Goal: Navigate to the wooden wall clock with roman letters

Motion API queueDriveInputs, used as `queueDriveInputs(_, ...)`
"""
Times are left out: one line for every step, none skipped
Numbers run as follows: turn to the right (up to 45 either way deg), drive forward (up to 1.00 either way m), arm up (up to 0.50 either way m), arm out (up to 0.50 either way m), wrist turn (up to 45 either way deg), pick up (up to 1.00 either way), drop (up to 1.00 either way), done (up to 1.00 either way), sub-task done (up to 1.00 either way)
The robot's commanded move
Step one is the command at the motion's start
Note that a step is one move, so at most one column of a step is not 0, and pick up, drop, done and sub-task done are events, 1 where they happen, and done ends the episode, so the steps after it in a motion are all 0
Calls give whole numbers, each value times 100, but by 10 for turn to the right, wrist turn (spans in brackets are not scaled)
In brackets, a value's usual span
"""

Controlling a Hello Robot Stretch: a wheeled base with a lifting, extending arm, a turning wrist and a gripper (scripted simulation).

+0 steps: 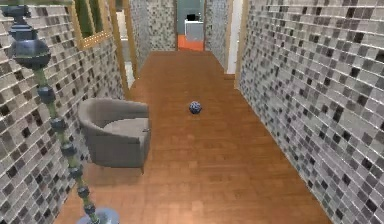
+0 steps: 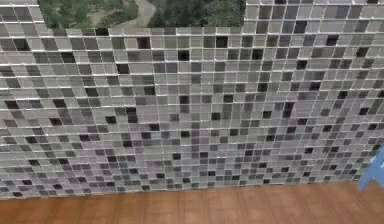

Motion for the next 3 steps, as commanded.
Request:
queueDriveInputs(120,0,0,0,0,0,0,0,0)
queueDriveInputs(0,100,0,0,0,0,0,0,0)
queueDriveInputs(0,100,0,0,0,0,0,0,0)
